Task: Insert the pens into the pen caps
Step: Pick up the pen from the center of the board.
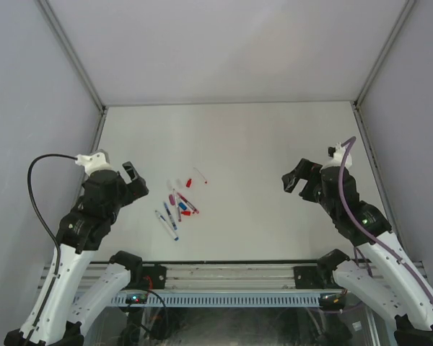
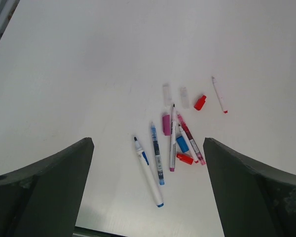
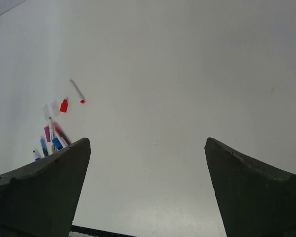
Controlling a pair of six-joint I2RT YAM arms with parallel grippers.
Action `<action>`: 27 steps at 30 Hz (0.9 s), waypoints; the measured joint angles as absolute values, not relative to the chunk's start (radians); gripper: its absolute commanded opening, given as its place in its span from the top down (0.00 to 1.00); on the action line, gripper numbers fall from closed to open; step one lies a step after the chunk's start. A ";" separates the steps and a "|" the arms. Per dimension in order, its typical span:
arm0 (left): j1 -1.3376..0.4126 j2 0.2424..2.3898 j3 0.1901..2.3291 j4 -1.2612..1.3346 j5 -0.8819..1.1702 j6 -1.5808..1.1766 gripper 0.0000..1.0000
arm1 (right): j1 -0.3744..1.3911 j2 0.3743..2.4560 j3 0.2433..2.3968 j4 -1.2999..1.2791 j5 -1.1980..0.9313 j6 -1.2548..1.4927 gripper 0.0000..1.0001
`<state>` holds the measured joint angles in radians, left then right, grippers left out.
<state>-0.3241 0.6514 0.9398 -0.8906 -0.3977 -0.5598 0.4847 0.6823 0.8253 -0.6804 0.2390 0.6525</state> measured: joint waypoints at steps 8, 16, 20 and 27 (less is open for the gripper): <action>-0.324 0.594 0.940 -0.867 -0.426 -0.535 0.00 | 0.485 0.655 0.818 -0.670 0.287 0.651 0.00; -0.324 0.532 0.937 -0.832 -0.443 -0.496 0.00 | 0.484 0.627 0.808 -0.671 0.308 0.623 0.01; -0.324 0.549 0.937 -0.828 -0.442 -0.485 0.01 | 0.484 0.589 0.798 -0.671 0.267 0.594 0.03; -0.364 0.651 0.925 -0.825 -0.444 -0.522 0.12 | 0.484 0.563 0.774 -0.671 0.212 0.579 0.07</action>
